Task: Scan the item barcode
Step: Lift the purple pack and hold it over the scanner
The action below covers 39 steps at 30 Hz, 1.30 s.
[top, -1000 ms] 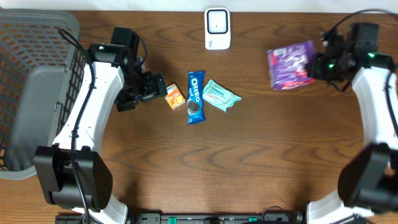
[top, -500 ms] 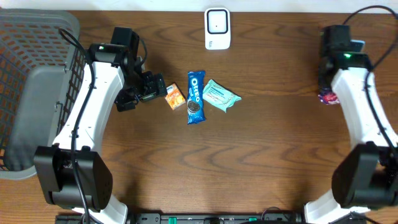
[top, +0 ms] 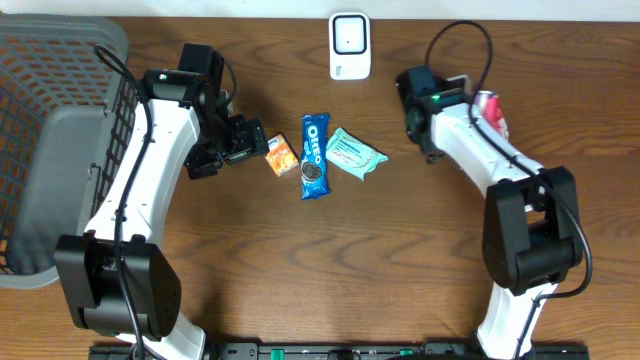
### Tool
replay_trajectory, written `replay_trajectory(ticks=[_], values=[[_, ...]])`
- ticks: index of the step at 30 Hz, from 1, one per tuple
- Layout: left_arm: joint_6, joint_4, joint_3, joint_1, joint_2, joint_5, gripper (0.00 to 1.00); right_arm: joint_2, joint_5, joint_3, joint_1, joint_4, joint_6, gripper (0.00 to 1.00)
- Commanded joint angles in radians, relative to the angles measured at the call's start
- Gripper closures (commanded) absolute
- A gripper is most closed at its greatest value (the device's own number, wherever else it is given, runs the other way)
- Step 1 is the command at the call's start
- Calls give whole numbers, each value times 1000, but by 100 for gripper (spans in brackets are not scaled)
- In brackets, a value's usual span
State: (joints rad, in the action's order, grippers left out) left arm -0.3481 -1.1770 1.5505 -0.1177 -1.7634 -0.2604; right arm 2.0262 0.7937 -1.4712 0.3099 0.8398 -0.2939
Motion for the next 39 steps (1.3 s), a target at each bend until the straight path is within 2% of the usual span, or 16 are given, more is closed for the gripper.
replay_trajectory(ticks=[1, 5, 8, 11, 13, 16, 18, 19, 22, 25, 32, 37, 39], values=[[-13, -4, 5, 7, 12, -2, 2, 0, -192, -35, 42, 0, -27, 72], [-13, -4, 5, 7, 12, -2, 2, -31, -370, -134, 55, 29, -27, 65], [-13, -4, 5, 7, 12, -2, 2, -53, -475, -224, 37, 68, -23, 52], [-13, -4, 5, 7, 12, -2, 2, -76, -538, -298, 6, 99, -23, 32], [-13, -4, 5, 7, 12, -2, 2, -97, -567, -330, -27, 116, -23, 23], [-13, -4, 5, 7, 12, -2, 2, -122, -633, -347, -98, 137, -8, 16], [-13, -4, 5, 7, 12, -2, 2, -126, -728, -347, -158, 154, 16, 13], [-13, -4, 5, 7, 12, -2, 2, -124, -807, -345, -199, 167, 32, 8], [-13, -4, 5, 7, 12, -2, 3, -114, -977, -325, -290, 191, 89, 7], [-13, -4, 5, 7, 12, -2, 2, -107, -1077, -272, -367, 185, 90, 1], [-13, -4, 5, 7, 12, -2, 2, -107, -1080, -72, -443, 69, 89, 1], [-13, -4, 5, 7, 12, -2, 2, -107, -1138, 94, -444, -114, 89, 1], [-13, -4, 5, 7, 12, -2, 2, -107, -1174, 135, -447, -172, 89, 5]])
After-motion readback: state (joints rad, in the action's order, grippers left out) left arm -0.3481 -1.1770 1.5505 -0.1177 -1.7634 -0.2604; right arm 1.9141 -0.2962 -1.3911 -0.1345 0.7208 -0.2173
